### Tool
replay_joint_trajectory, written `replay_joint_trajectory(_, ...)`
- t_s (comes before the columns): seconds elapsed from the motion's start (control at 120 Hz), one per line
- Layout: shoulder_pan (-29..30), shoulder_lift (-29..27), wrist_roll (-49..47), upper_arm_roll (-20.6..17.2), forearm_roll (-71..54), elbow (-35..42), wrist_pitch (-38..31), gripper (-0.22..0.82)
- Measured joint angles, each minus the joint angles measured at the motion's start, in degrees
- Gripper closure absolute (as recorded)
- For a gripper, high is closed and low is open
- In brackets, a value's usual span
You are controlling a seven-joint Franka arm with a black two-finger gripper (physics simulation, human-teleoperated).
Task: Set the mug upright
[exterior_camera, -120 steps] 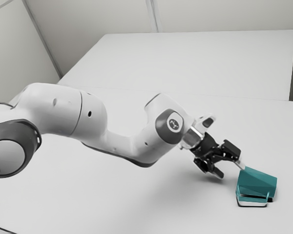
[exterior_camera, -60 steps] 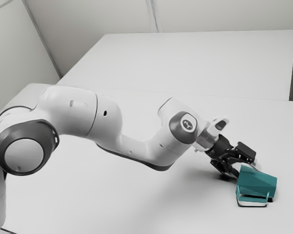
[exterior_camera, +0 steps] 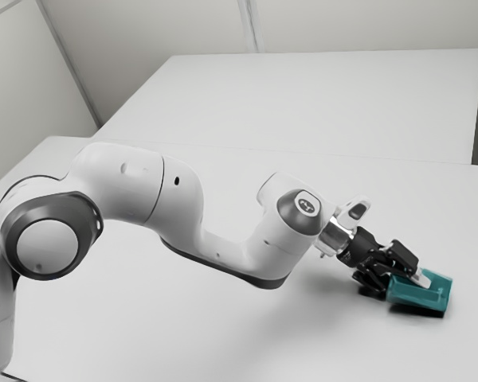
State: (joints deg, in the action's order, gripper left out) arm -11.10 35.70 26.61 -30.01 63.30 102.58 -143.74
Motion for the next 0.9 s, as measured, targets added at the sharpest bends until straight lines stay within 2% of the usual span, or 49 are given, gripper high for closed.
replay_joint_trajectory(0.117, 0.3, -0.1, 1.4, -0.6, 0.2, -0.1, 0.0, 0.5)
replay_joint_trajectory(0.342, 1.1, -1.3, 4.1, -2.0, 0.0, 0.0, 0.0, 0.67)
replay_joint_trajectory(0.475, 1.1, -3.7, 5.6, -2.0, -0.2, 0.5, 0.0, 0.73)
replay_joint_trajectory(0.717, 3.1, -8.0, 8.3, -2.0, -1.6, 1.3, 0.2, 0.74)
replay_joint_trajectory(0.9, 9.1, -14.4, 10.4, -1.2, -16.9, 5.3, 1.6, 0.75)
